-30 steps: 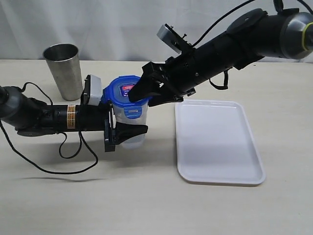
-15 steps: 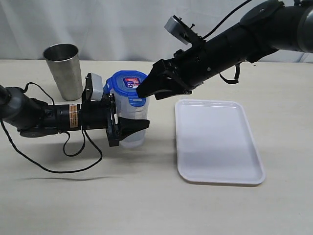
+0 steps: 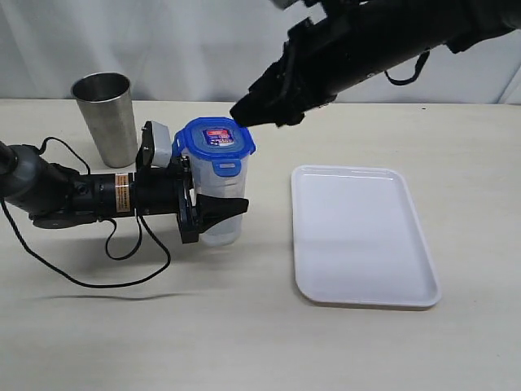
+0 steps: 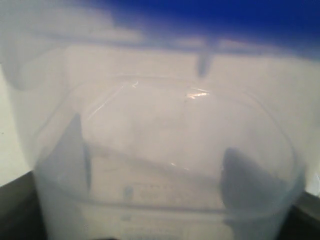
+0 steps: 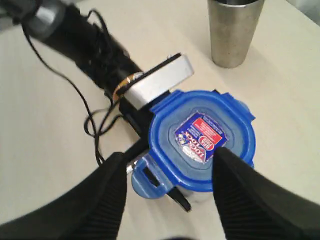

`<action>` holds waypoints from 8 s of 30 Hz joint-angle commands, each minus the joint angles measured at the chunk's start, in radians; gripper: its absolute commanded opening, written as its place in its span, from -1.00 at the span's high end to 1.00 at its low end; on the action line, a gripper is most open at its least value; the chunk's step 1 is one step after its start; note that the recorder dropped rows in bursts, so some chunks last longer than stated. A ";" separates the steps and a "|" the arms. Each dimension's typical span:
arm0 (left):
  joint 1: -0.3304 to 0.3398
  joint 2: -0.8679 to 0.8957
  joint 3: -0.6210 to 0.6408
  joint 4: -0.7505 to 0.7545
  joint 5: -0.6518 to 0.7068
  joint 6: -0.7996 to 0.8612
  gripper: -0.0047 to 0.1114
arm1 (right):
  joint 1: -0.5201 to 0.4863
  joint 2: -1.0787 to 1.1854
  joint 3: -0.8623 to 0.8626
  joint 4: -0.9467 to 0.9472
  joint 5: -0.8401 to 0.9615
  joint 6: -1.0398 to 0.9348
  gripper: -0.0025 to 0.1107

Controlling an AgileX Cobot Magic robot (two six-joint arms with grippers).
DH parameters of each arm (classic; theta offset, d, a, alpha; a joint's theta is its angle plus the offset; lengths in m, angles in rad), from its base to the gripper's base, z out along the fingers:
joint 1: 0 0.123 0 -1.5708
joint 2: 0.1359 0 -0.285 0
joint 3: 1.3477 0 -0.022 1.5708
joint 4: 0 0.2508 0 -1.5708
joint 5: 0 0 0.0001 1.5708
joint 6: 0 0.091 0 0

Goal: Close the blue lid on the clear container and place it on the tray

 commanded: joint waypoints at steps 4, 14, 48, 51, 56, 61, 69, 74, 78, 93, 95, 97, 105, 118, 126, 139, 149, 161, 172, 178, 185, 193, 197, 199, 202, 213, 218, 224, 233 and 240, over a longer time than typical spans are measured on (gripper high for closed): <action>0.001 0.005 -0.001 0.002 0.030 -0.005 0.92 | 0.247 -0.015 0.054 -0.626 -0.197 0.158 0.09; 0.001 0.005 -0.001 0.002 0.030 -0.005 0.92 | 0.350 0.025 0.064 -0.839 -0.253 0.257 0.17; 0.001 0.005 -0.001 0.002 0.030 -0.005 0.92 | 0.348 -0.033 0.046 -0.744 -0.224 0.265 0.04; 0.001 0.005 -0.001 0.002 0.030 -0.005 0.92 | 0.348 -0.027 0.046 -0.791 -0.263 0.274 0.04; 0.001 0.005 -0.001 0.004 0.030 -0.005 0.92 | 0.348 0.011 0.048 -0.831 -0.261 0.262 0.08; 0.001 0.005 -0.001 0.004 0.030 -0.005 0.92 | 0.348 0.046 0.048 -0.870 -0.243 0.255 0.16; 0.001 0.005 -0.001 0.004 0.030 -0.005 0.92 | 0.350 0.083 0.048 -0.906 -0.243 0.252 0.17; 0.001 0.005 -0.001 0.004 0.030 -0.005 0.92 | 0.350 0.113 0.048 -0.913 -0.242 0.252 0.25; 0.001 0.005 -0.001 0.004 0.030 -0.005 0.92 | 0.350 0.139 0.048 -0.917 -0.242 0.252 0.27; 0.001 0.005 -0.001 0.012 0.030 -0.005 0.92 | 0.350 0.219 0.048 -0.897 -0.215 0.258 0.54; 0.001 0.005 -0.001 0.016 0.030 -0.005 0.92 | 0.350 0.221 0.048 -0.897 -0.211 0.258 0.54; 0.001 0.005 -0.001 0.016 0.030 -0.005 0.92 | 0.350 0.221 0.048 -0.897 -0.196 0.258 0.53; 0.001 0.005 -0.001 0.016 0.030 -0.005 0.92 | 0.350 0.219 0.048 -0.892 -0.130 0.258 0.16; 0.001 0.005 -0.001 0.016 0.030 -0.005 0.92 | 0.350 0.130 0.046 -0.819 -0.128 0.265 0.01; 0.001 0.005 -0.001 0.016 0.030 -0.009 0.92 | 0.350 0.062 0.046 -0.737 -0.095 0.240 0.01; 0.001 0.005 -0.001 0.016 0.030 -0.016 0.92 | 0.348 0.056 -0.091 -0.844 -0.057 0.314 0.22; 0.001 0.005 -0.001 0.016 0.030 -0.016 0.92 | 0.350 0.113 -0.075 -0.882 -0.082 0.289 0.22; 0.001 0.005 -0.001 0.016 0.030 -0.016 0.92 | 0.350 0.175 -0.051 -0.901 -0.104 0.277 0.44; 0.001 0.005 -0.001 0.040 0.030 -0.032 0.92 | 0.350 0.209 0.029 -0.909 -0.198 0.228 0.45; 0.001 0.005 -0.001 0.046 0.030 -0.032 0.92 | 0.350 0.209 0.076 -0.953 -0.279 0.236 0.45; 0.001 0.005 -0.001 0.055 0.030 -0.032 0.92 | 0.350 0.253 0.081 -0.953 -0.307 0.244 0.26; 0.001 0.005 -0.001 0.058 0.030 -0.034 0.92 | 0.350 0.278 0.081 -0.957 -0.270 0.263 0.52; 0.001 0.005 -0.001 0.060 0.030 -0.034 0.92 | 0.350 0.278 0.081 -0.965 -0.230 0.273 0.43; 0.001 0.005 -0.001 0.057 0.030 -0.034 0.92 | 0.350 0.271 0.081 -0.957 -0.214 0.273 0.15; 0.001 0.005 -0.001 0.057 0.030 -0.034 0.92 | 0.350 0.259 0.081 -0.945 -0.216 0.281 0.09; 0.001 0.005 -0.001 0.054 0.030 -0.034 0.92 | 0.350 0.170 0.081 -0.892 -0.216 0.319 -0.01; 0.001 0.005 -0.001 0.054 0.030 -0.034 0.92 | 0.350 0.137 0.081 -0.892 -0.216 0.319 -0.01; 0.001 0.005 -0.001 0.054 0.030 -0.034 0.92 | 0.350 0.079 0.081 -0.892 -0.220 0.319 -0.01; 0.001 0.005 -0.001 0.060 0.030 -0.034 0.92 | 0.350 0.015 0.081 -0.892 -0.227 0.315 0.14; 0.001 0.005 -0.001 0.065 0.030 -0.034 0.92 | 0.350 0.018 0.081 -0.920 -0.310 0.311 0.20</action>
